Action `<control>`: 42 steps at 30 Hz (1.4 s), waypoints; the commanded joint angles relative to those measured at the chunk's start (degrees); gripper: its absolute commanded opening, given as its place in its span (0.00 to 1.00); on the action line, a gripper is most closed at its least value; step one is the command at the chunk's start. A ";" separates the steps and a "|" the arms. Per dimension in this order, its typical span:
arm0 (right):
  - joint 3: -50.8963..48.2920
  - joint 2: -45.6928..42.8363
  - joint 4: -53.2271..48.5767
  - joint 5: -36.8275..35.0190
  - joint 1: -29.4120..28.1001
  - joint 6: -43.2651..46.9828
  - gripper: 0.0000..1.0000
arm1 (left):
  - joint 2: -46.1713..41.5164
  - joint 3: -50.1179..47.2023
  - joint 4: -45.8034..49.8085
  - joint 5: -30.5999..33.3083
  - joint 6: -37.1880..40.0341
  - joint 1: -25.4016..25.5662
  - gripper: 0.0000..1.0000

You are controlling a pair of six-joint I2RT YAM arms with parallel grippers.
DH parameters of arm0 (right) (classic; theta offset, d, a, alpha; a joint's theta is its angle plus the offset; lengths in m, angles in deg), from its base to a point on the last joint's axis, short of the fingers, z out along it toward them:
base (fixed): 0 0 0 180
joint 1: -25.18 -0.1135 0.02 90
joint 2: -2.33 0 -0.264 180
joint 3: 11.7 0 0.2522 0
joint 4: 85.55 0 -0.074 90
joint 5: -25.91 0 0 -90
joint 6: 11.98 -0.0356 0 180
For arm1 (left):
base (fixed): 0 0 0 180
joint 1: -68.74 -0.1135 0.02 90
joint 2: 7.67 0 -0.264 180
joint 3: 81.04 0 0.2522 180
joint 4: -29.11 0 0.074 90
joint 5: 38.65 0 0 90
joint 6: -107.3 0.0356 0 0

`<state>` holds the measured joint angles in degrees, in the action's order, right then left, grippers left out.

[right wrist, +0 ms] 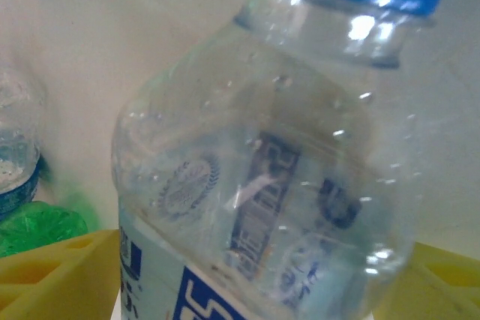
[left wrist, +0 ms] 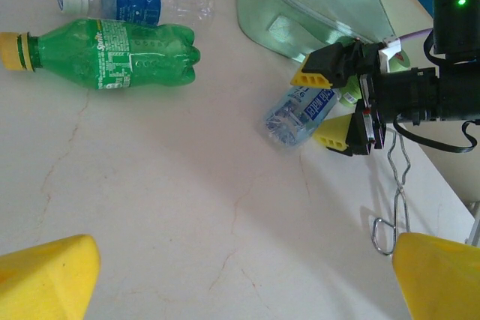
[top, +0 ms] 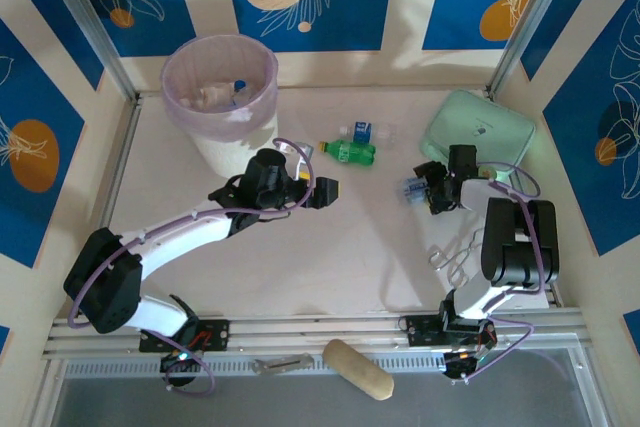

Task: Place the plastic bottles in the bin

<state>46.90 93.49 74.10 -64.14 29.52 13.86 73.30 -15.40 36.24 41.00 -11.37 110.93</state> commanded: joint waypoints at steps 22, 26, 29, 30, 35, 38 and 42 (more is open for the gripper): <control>2.53 -8.11 -2.00 -5.14 -5.19 5.93 0.49 | -1.47 -1.65 -0.83 1.32 -0.64 0.52 1.00; 2.27 -8.33 -3.46 -4.87 -4.84 6.41 0.49 | -1.25 -1.71 -1.36 0.95 -0.91 0.52 1.00; 1.63 -8.51 -4.88 -4.22 -4.93 6.65 0.49 | -1.50 -1.69 -1.04 0.90 -0.95 0.52 1.00; 1.15 -8.62 -5.33 -3.80 -4.95 6.80 0.49 | -1.63 -1.77 -0.88 0.99 -0.86 0.44 1.00; -1.28 -9.61 -8.83 -1.54 -5.86 7.94 0.49 | -1.74 -2.06 -0.57 1.30 -0.77 0.52 1.00; -3.32 -10.99 -10.60 -1.77 -6.60 8.01 0.49 | -1.36 -1.87 -0.83 0.99 -0.78 0.51 1.00; -5.48 -11.94 -11.46 -2.73 -6.62 7.97 0.49 | -0.49 -0.93 -1.01 0.27 -0.73 0.50 1.00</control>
<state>42.88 82.67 66.01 -66.70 23.25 20.83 72.97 -16.67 36.22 42.00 -11.39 111.00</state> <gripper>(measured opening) 0.492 0.996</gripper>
